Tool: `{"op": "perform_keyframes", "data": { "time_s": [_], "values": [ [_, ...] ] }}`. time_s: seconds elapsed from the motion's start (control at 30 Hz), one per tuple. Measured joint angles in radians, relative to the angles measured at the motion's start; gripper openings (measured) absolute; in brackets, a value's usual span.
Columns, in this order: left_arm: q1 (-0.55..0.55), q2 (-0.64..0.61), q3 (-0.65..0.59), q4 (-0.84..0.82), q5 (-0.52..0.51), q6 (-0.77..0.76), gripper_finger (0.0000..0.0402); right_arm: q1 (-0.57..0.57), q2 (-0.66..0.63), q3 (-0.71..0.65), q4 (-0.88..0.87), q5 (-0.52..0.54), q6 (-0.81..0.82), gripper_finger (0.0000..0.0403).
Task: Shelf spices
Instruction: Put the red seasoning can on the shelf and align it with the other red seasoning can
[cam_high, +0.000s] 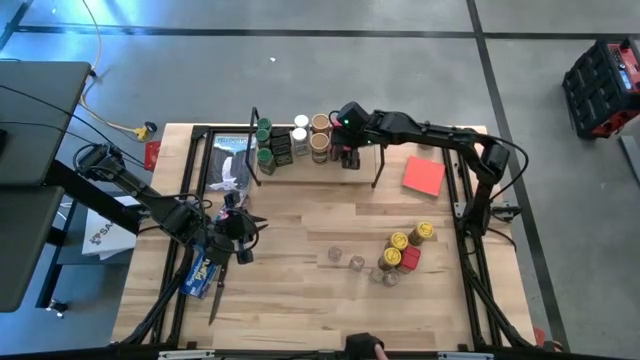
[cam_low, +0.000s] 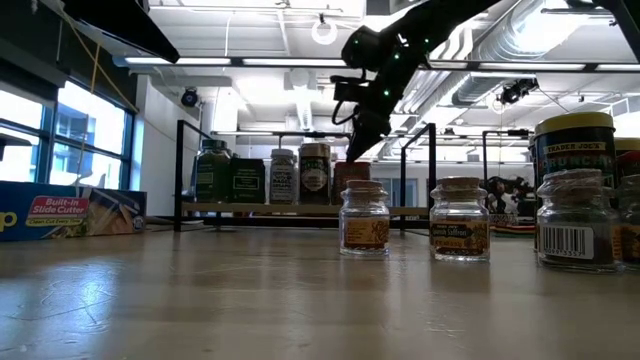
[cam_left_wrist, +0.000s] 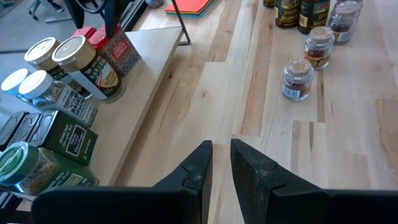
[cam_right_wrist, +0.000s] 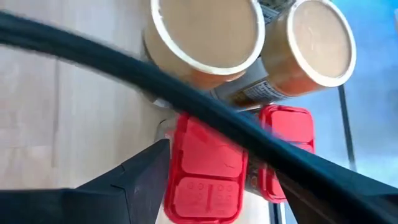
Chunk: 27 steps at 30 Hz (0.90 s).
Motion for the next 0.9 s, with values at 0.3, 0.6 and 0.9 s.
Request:
{"op": "perform_keyframes", "data": {
  "time_s": [0.3,0.6,0.9],
  "values": [
    [0.0,0.0,0.0,0.002,0.008,0.0,0.0053,0.052,-0.071,0.0,-0.027,0.125,-0.029,0.0275],
    [0.0,0.0,0.0,0.009,0.008,0.0,0.0053,0.068,-0.105,0.001,-0.274,0.062,0.139,0.0205],
    [0.0,0.0,0.0,0.016,0.008,0.001,0.0053,0.022,0.008,0.0,-0.257,0.015,0.196,0.002]
  ]
}}
